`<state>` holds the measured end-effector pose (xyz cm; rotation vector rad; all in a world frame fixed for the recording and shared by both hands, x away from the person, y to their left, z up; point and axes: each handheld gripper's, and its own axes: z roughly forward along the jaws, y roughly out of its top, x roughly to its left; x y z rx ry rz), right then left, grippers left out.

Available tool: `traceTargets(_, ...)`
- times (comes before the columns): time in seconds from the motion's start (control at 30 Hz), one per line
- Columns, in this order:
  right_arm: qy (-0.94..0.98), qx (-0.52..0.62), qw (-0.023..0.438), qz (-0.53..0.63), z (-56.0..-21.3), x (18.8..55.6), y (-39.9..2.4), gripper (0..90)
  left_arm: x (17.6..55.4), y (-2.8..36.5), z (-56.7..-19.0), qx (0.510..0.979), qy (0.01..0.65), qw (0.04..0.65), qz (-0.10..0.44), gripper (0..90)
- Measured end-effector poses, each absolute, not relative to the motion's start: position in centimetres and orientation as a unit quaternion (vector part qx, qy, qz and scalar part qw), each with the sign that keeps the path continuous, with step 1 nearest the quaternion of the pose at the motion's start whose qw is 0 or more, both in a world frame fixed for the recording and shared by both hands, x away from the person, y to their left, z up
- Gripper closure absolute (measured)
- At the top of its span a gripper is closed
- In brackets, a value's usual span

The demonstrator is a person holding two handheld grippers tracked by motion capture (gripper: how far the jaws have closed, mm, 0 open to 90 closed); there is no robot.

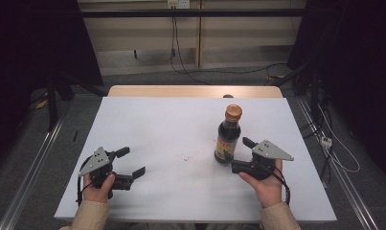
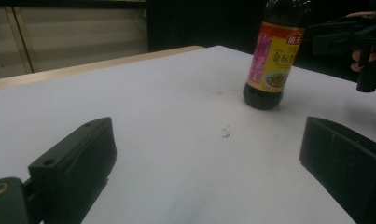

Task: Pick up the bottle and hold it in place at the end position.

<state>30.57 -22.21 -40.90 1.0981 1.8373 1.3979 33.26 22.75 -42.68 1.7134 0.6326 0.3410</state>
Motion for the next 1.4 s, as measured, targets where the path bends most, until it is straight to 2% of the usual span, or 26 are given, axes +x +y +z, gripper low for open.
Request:
traceTargets(0.57,0.674,0.420,0.280,0.540,-39.7,32.3,-21.9,19.7,33.3,22.5,-42.8,0.746,0.266,0.594,0.144,3.5)
traceTargets(0.97,0.679,0.422,0.270,0.536,-40.4,33.5,-21.0,20.3,33.2,22.5,-42.9,0.746,0.271,0.592,0.140,3.6)
traceTargets(1.4,0.677,0.426,0.264,0.539,-40.9,34.6,-20.8,26.6,33.3,22.6,-43.0,0.747,0.269,0.591,0.141,3.6)
